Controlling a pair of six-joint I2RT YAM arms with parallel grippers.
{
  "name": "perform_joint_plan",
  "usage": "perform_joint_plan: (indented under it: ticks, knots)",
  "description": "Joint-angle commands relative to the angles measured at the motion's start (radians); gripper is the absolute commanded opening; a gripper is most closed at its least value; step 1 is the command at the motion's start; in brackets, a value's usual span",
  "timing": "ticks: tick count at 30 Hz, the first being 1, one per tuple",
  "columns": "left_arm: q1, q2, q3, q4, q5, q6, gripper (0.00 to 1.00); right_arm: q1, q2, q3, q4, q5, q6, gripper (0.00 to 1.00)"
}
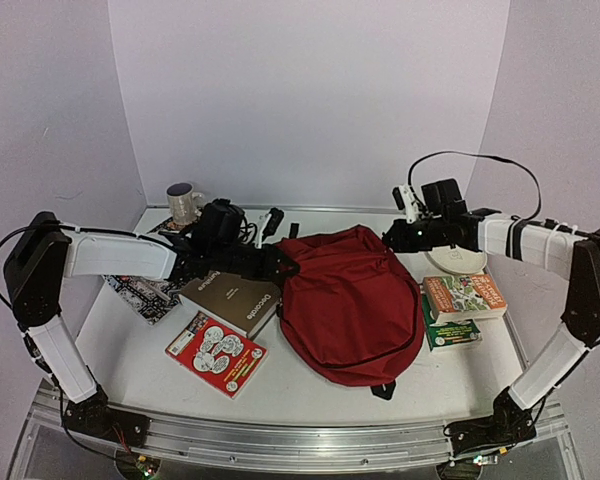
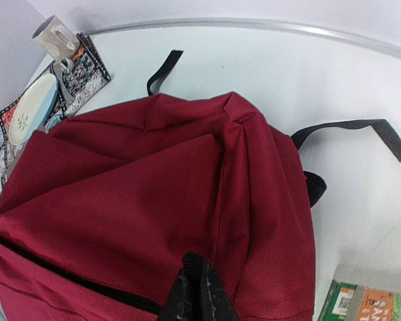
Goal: Pack the student bag
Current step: Zip the lower front pocket of the student bag, then put down the student bag at the center of the board.
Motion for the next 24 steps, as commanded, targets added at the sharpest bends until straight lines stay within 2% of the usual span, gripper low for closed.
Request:
perform_joint_plan:
  ticks: [1,5,8,10,13,18,24]
  knots:
    - [-0.034,-0.019,0.083,0.009,-0.019,-0.012,0.1,-0.014,0.078,0.159,-0.013,0.08,-0.067,0.06]
    - [-0.053,0.015,0.091,0.01,-0.042,-0.043,0.18,-0.012,0.154,0.224,-0.033,0.065,-0.074,0.11]
    - [-0.054,0.021,0.079,0.01,-0.064,-0.049,0.31,-0.004,0.151,0.218,-0.041,0.058,-0.069,0.23]
    - [-0.052,-0.005,0.061,0.006,-0.097,-0.041,0.43,0.013,0.132,0.201,-0.051,0.068,-0.069,0.32]
    - [-0.041,-0.059,0.04,-0.037,-0.168,-0.031,0.54,0.047,0.079,0.166,-0.071,0.102,-0.068,0.41]
    - [0.007,-0.12,-0.022,-0.107,-0.224,-0.071,0.63,0.153,-0.027,0.09,-0.092,0.172,-0.033,0.52]
    - [0.037,-0.109,-0.073,-0.101,-0.157,-0.131,0.67,0.317,-0.106,0.014,-0.109,0.245,0.05,0.62]
